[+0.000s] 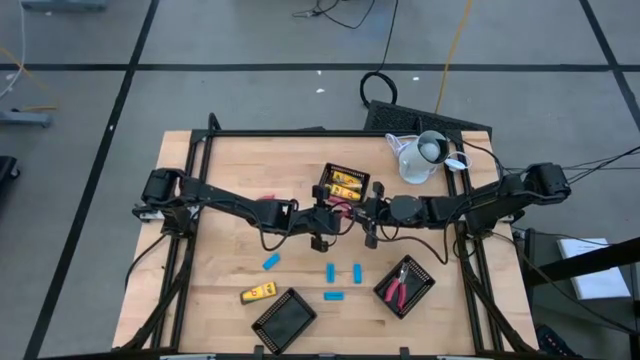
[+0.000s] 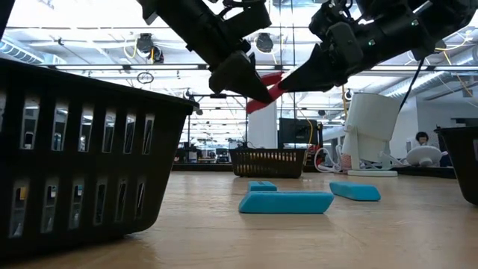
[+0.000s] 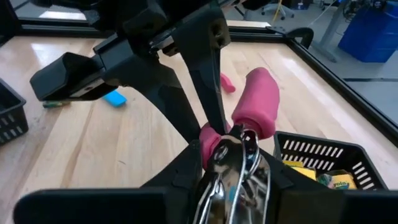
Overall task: Pick & Place School Supplies
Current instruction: Put the pink hole puncher into the bottom right black bin
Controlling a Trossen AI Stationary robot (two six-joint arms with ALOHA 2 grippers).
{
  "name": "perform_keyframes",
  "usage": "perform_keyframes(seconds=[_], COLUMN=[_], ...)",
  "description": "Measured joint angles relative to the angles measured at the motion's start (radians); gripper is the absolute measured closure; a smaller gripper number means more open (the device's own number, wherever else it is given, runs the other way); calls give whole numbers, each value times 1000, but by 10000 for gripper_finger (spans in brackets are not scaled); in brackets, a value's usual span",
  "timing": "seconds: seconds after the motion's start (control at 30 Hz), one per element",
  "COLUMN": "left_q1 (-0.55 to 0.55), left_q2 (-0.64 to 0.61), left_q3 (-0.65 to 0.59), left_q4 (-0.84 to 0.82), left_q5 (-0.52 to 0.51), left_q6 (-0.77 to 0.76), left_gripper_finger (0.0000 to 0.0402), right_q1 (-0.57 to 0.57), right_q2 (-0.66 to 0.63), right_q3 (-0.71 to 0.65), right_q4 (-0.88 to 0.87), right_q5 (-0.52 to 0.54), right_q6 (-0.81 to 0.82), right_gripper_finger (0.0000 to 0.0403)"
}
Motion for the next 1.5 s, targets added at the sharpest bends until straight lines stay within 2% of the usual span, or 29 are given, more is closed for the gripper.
perform_keyframes(seconds=[0.33,0.57,0.67,0.77,0.93,1.0,1.13,1.23,1.4,1.5], left_q1=[-1,-3,-3,-3,-2,-2,-2,-2,-2,-2], left_q2=[1,3,3,3,3,3,2,3,3,3], left_q3=[0,2,2,2,1,0,0,0,-1,-3], left_q4=[9,31,51,71,83,94,112,116,89,77], left_q5=[-2,6,5,4,1,-3,-26,-33,-47,-50], left_q6=[-14,-31,-33,-21,2,7,39,46,58,61], left_gripper_finger=[362,258,243,269,369,370,370,370,370,372], right_q1=[45,73,73,63,34,34,33,31,21,25], right_q2=[0,0,-1,-2,-2,-2,12,33,87,104], right_q3=[0,6,6,6,6,6,6,7,26,27], right_q4=[22,52,75,84,83,88,150,171,201,228], right_q5=[131,197,201,151,71,69,76,79,105,153], right_q6=[-86,-128,-122,-115,-79,-78,-81,-92,-95,-126], right_gripper_finger=[326,337,339,339,341,319,246,216,216,252])
